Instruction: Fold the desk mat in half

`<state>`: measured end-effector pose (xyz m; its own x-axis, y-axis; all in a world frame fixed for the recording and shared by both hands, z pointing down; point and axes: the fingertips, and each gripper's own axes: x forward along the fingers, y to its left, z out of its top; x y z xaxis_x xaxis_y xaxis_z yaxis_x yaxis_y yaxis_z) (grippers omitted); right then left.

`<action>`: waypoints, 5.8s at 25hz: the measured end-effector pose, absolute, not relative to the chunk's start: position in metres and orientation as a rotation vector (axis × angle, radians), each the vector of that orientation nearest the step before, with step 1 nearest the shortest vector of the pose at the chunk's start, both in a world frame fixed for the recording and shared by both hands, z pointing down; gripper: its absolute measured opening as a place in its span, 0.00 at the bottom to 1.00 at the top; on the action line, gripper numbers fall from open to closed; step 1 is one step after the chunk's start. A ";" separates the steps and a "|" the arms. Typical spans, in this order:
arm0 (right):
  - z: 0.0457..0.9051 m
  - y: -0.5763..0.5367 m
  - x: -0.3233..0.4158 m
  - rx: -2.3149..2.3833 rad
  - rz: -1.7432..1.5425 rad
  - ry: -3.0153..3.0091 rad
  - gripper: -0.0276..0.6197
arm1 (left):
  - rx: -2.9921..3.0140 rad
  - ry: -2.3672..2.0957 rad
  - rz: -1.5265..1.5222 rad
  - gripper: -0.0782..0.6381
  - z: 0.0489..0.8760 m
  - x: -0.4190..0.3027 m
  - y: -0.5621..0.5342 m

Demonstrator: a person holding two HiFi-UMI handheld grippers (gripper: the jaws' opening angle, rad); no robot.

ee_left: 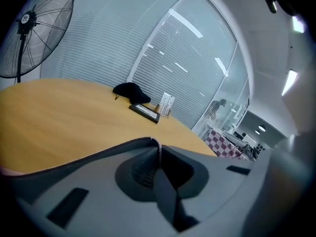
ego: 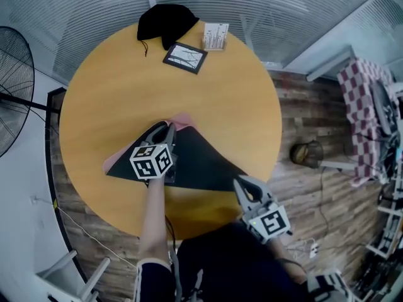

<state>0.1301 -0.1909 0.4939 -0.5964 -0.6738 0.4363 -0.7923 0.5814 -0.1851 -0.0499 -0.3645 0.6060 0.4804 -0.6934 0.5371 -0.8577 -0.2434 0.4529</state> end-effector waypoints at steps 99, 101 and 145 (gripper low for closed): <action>0.409 -0.061 0.094 1.222 0.172 -2.645 0.05 | 2.342 -1.966 0.119 0.11 0.375 -0.139 -0.108; 0.408 -0.055 0.091 1.215 0.173 -2.651 0.05 | 2.350 -1.975 0.127 0.11 0.373 -0.142 -0.094; 0.365 -0.075 0.122 1.271 0.083 -2.594 0.05 | 2.136 -2.019 0.129 0.11 0.387 -0.161 0.032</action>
